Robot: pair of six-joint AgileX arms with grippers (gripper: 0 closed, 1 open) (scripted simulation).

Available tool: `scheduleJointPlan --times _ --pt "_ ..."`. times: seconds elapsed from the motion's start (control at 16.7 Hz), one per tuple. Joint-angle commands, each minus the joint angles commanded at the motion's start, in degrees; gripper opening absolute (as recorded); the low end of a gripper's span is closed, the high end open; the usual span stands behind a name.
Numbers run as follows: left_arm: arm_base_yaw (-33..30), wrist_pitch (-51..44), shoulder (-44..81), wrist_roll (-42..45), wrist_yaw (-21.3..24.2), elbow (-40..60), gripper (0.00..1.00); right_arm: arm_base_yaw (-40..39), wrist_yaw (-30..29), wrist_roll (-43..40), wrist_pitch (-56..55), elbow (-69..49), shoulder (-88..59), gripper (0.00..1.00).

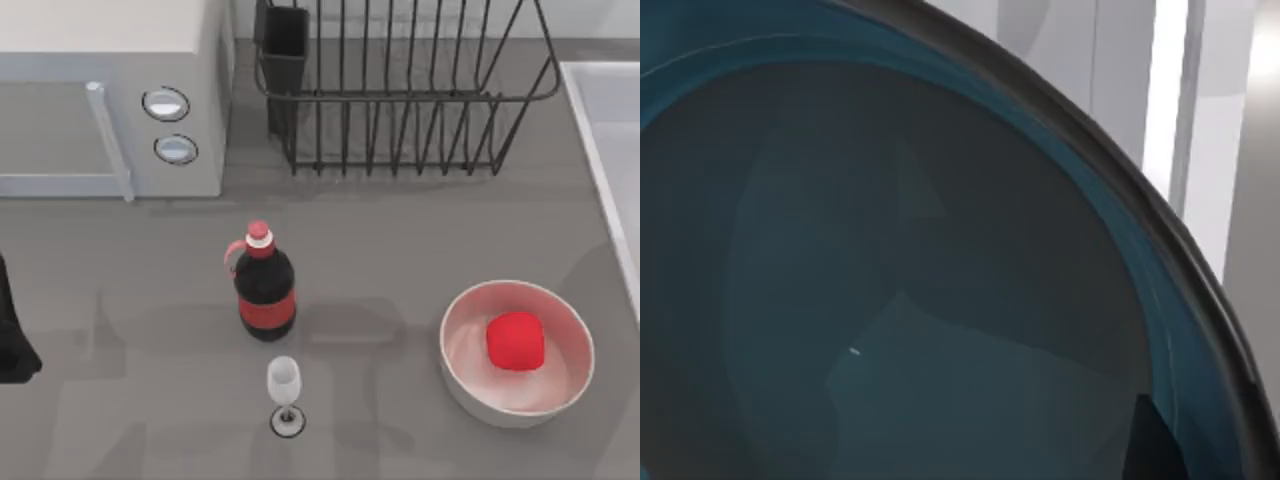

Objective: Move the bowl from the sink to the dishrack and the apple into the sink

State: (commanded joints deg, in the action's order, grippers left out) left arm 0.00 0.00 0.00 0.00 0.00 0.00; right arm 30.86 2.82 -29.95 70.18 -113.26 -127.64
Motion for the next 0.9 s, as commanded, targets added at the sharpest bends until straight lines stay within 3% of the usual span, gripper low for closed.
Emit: scheduleJointPlan --times 0.48,0.9 --pt "0.00 0.00 0.00 0.00 0.00 0.00 1.00 12.25 1.18 -12.57 18.14 16.65 35.24 0.00" --pt "0.00 0.00 0.00 0.00 0.00 0.00 1.00 14.65 1.36 -14.94 21.61 19.92 40.35 0.00"
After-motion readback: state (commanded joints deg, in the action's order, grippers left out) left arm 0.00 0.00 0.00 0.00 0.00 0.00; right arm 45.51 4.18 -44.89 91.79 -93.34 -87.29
